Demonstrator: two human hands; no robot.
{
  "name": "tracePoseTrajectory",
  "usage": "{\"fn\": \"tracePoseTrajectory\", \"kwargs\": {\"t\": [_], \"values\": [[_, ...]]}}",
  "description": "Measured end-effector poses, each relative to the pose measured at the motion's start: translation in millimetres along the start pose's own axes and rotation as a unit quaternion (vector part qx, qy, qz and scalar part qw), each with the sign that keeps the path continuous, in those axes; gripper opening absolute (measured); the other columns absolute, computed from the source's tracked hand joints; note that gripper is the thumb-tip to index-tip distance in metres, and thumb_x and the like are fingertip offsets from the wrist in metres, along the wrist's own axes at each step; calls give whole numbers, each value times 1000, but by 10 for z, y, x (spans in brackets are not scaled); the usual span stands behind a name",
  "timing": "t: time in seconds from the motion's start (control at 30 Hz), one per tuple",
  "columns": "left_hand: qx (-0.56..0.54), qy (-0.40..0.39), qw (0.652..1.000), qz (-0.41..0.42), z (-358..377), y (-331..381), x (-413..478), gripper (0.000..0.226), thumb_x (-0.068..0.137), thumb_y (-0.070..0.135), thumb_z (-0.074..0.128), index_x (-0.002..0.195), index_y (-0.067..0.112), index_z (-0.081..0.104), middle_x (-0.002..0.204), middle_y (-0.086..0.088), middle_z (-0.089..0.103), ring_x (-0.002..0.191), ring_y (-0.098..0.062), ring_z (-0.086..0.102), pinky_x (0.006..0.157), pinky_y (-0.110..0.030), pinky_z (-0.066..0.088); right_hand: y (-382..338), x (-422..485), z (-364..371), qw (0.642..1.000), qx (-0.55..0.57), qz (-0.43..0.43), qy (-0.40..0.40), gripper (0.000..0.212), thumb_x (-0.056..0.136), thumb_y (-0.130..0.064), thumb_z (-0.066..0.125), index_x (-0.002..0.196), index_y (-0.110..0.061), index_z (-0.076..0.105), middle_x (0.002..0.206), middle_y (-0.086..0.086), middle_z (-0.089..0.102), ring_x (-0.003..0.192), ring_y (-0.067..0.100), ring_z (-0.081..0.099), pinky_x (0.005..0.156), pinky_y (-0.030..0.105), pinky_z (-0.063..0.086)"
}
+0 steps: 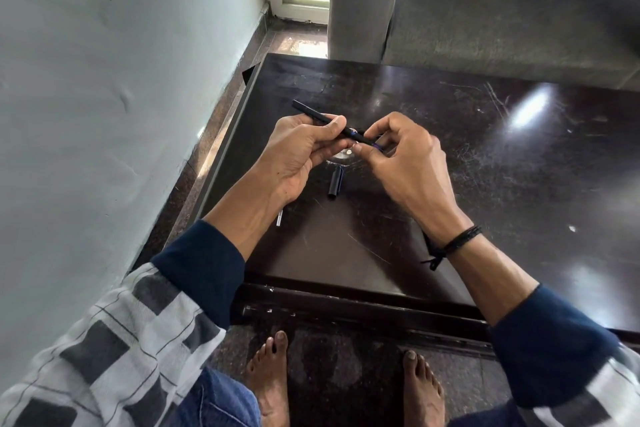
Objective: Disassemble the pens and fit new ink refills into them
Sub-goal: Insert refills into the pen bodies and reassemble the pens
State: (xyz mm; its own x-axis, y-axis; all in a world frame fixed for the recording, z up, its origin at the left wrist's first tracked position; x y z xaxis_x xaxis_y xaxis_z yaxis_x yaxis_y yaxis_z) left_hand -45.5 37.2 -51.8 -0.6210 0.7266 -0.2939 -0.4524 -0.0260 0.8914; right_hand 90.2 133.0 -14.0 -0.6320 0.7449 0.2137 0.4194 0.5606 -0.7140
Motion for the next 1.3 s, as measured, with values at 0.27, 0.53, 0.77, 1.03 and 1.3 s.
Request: {"fn": "tracePoseTrajectory", "kwargs": {"t": [0.27,0.53,0.77,1.03,1.3], "values": [[-2,-5,1000,0,6,-1,-3,10,91,1,69,98,-6,68,86,-16,75,75,-21,74,75,-24,62,22,16,36,1000,-2,12,-18,20,97,-43,65,88,-26,69,70,-9,71,66,14,68,70,41,57],[-4,-6,1000,3,-7,-17,19,8,91,1,69,97,-4,68,84,-13,73,73,-17,73,74,-23,61,1,-3,32,1000,-3,-6,-11,24,88,-47,76,103,-30,69,75,-16,63,72,0,61,67,30,50],[-6,-7,1000,-1,11,-34,15,9,91,2,70,97,-4,68,84,-16,74,71,-20,74,73,-23,62,10,8,21,1000,-4,1,-15,15,88,-39,78,92,-26,70,74,-14,67,72,9,65,72,39,56],[-2,-9,1000,0,5,-51,28,14,90,2,71,100,-7,69,87,-17,75,78,-23,74,74,-24,62,33,19,30,1000,-4,22,-22,22,95,-47,67,88,-27,73,73,-8,72,71,15,68,73,41,57],[-3,-6,1000,0,-3,-42,16,11,90,2,71,98,-6,69,87,-17,74,73,-21,74,69,-22,61,20,7,24,1000,-5,1,-10,15,89,-39,77,91,-27,69,73,-13,68,68,7,64,69,35,55]]}}
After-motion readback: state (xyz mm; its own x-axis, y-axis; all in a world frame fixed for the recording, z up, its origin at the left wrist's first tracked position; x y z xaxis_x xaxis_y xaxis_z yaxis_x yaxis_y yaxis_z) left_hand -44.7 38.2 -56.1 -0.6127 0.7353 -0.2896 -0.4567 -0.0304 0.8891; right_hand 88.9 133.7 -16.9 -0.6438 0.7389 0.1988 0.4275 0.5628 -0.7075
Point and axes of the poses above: each hand's wrist, its own x-axis towards the middle knuckle, its own z-axis out of the palm, y = z × x, the point moved 8 cm from there along x, towards the middle knuckle
